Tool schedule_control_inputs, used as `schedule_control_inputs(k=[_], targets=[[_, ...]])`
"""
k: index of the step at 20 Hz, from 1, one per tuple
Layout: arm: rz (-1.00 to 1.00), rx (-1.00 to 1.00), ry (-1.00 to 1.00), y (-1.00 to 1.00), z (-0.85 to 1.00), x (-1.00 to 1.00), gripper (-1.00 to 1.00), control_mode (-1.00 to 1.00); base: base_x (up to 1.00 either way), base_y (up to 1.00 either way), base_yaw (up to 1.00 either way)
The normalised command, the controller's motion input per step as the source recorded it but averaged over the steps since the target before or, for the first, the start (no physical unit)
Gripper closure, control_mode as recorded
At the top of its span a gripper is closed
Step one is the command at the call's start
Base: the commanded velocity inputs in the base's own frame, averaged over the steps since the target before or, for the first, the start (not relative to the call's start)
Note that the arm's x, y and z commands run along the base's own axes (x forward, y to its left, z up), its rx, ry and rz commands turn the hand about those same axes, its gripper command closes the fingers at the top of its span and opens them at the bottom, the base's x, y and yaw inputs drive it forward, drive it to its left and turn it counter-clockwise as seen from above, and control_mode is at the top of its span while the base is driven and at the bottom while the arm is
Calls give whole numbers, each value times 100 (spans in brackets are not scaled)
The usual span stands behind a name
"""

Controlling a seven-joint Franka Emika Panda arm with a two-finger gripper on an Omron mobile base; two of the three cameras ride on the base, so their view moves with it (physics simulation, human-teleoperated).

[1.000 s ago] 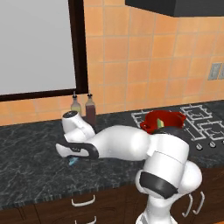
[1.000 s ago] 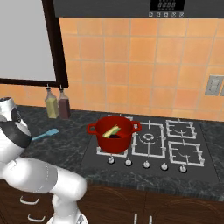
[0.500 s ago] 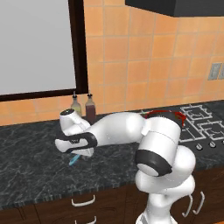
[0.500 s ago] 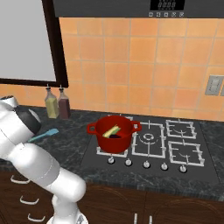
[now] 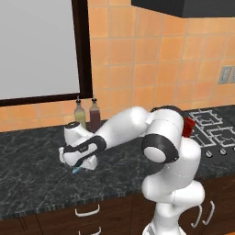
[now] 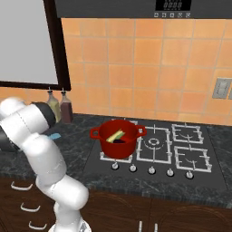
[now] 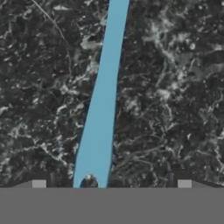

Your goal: Put the eggplant and corn in the pot. Retrieve the spatula and lightly stir the vegetables in the pot.

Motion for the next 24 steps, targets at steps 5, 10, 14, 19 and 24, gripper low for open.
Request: schedule_control_inputs(k=[5,10,14,19,24], targets=[[-1,0,0,27,-5,23,-100,-100,0,0,0],[0,0,1,23,0,16,-100,-100,0,0,0],[0,0,5,9,-37,2,100,-100,0,0,0],[0,3,3,-6,-73,-5,100,-100,0,0,0],[-1,11,-2,-36,-67,-33,100,-100,0,0,0]])
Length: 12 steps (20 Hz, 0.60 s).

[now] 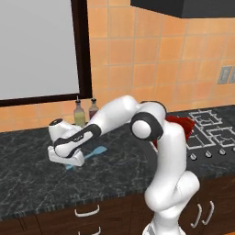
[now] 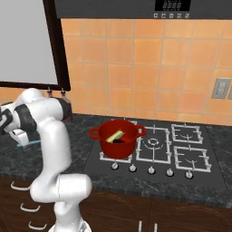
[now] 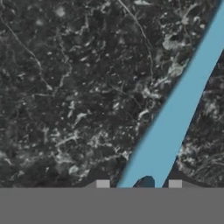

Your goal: Put the eggplant and corn in the pot. Retrieve the spatula and lightly stir the vegetables in the pot.

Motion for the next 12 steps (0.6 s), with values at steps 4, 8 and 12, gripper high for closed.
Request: schedule_control_inputs(k=[4,8,12], targets=[[-9,12,-19,-90,-51,-89,100,-100,0,0,0],[-12,18,-30,-94,-11,-81,100,-100,0,0,0],[-12,14,-16,-57,44,-38,100,-100,0,0,0]])
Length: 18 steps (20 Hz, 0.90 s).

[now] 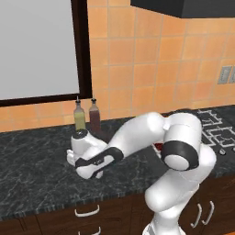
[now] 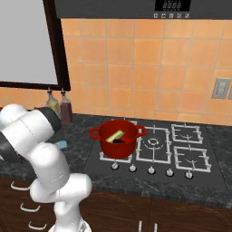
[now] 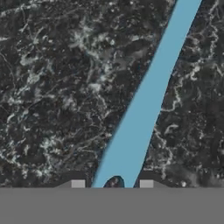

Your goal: Put the eggplant and corn in the pot. Retrieve the spatula and lightly stir the vegetables in the pot.

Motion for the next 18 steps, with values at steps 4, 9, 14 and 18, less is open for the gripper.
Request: schedule_control_inputs(k=[4,9,14,18], targets=[[-8,14,-16,-48,90,-34,100,-100,0,0,0],[-6,19,-16,-30,100,-25,100,-100,0,0,0],[-11,33,0,-34,100,-6,100,-100,0,0,0],[-6,48,0,-24,100,0,100,-100,0,0,0]])
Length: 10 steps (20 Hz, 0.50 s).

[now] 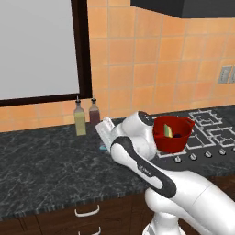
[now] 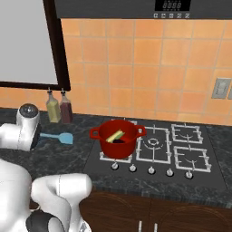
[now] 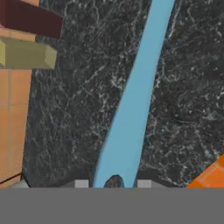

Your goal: Put the eggplant and corn in the pot. Retrieve the spatula and lightly stir the vegetables in the pot.

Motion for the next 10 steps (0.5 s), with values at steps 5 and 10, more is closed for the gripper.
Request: schedule_control_inputs(k=[5,10], targets=[[-3,45,5,-30,100,0,100,-100,0,0,0],[-11,44,37,-22,100,0,100,-100,0,0,0]])
